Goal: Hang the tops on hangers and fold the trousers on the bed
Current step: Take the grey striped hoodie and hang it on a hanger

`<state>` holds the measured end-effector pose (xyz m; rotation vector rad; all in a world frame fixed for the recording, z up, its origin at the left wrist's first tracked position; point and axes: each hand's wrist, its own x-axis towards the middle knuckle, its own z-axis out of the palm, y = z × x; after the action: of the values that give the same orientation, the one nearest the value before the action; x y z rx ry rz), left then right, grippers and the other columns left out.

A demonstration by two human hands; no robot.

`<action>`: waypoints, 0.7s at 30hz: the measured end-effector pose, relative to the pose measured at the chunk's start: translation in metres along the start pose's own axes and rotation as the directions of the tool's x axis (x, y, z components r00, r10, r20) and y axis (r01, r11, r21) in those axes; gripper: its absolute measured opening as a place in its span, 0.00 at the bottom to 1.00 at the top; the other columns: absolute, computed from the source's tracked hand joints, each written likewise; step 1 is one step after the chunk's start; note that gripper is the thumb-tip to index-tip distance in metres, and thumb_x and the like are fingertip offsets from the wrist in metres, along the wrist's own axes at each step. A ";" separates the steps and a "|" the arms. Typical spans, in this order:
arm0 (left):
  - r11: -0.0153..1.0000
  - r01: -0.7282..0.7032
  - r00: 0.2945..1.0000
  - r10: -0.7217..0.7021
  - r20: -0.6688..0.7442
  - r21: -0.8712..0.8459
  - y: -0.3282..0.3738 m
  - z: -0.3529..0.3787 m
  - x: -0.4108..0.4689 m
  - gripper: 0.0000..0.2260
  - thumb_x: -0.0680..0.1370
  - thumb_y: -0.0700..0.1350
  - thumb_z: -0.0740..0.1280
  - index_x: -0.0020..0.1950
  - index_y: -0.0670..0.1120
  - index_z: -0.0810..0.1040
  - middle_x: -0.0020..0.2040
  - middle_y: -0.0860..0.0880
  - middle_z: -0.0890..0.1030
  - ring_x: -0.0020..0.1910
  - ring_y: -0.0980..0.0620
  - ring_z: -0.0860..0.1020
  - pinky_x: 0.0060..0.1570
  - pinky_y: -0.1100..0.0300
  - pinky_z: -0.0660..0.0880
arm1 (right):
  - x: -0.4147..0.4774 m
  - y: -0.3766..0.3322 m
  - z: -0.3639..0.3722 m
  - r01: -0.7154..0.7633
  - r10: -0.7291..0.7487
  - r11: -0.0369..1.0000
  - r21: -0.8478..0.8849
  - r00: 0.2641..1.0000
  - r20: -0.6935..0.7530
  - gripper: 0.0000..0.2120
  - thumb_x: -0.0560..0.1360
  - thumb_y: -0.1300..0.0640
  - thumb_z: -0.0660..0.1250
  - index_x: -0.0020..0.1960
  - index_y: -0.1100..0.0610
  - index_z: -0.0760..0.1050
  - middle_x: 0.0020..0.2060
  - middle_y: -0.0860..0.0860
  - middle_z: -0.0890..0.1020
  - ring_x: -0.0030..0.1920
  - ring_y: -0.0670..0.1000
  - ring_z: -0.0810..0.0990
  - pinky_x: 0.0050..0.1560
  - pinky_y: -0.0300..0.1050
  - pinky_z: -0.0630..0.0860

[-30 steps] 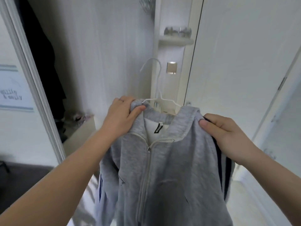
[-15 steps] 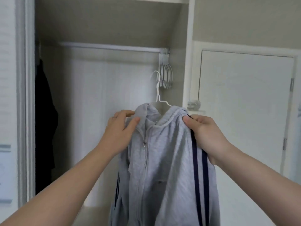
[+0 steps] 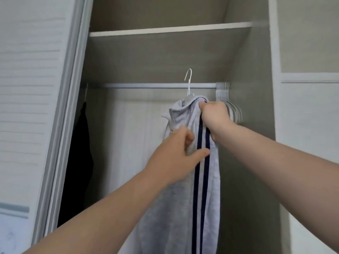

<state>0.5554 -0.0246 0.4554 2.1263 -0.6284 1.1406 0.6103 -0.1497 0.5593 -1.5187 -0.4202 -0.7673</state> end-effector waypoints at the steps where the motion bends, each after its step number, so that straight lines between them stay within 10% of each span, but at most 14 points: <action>1: 0.998 0.005 1.000 -0.004 -0.009 0.069 -0.004 0.003 0.007 0.20 0.68 0.69 0.68 0.50 0.59 0.67 0.49 0.60 0.74 0.46 0.60 0.75 0.48 0.56 0.76 | 0.013 0.000 0.010 -0.009 0.009 1.000 0.024 1.000 -0.004 0.18 0.81 0.57 0.61 0.34 0.53 0.60 0.26 0.50 0.61 0.26 0.49 0.60 0.28 0.40 0.55; 7: 0.869 0.199 0.979 -0.195 -0.057 0.453 -0.038 0.039 0.058 0.37 0.67 0.69 0.71 0.66 0.54 0.59 0.65 0.52 0.67 0.62 0.44 0.72 0.58 0.43 0.72 | 0.090 0.009 0.059 -0.015 0.016 0.999 0.037 0.999 -0.034 0.11 0.81 0.53 0.60 0.41 0.54 0.64 0.31 0.50 0.65 0.30 0.53 0.65 0.29 0.42 0.60; 13: 0.810 0.209 0.978 -0.174 -0.116 0.548 -0.086 0.059 0.107 0.21 0.77 0.44 0.68 0.65 0.48 0.60 0.62 0.45 0.71 0.58 0.40 0.75 0.52 0.47 0.72 | 0.156 0.026 0.090 0.003 -0.002 1.000 0.031 0.998 -0.057 0.08 0.80 0.55 0.59 0.57 0.57 0.70 0.45 0.56 0.73 0.43 0.57 0.70 0.45 0.47 0.68; 21: 0.835 0.172 0.983 -0.183 -0.032 0.522 -0.144 0.044 0.133 0.18 0.77 0.44 0.65 0.63 0.46 0.63 0.56 0.44 0.74 0.54 0.38 0.77 0.45 0.52 0.70 | 0.196 0.062 0.123 -0.113 0.112 0.989 0.100 0.994 0.015 0.05 0.77 0.64 0.60 0.52 0.60 0.72 0.45 0.59 0.77 0.44 0.58 0.77 0.44 0.50 0.71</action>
<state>0.7426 0.0273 0.5058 2.5872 -0.1146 1.2919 0.8163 -0.0728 0.6539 -1.4395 -0.3710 -0.6415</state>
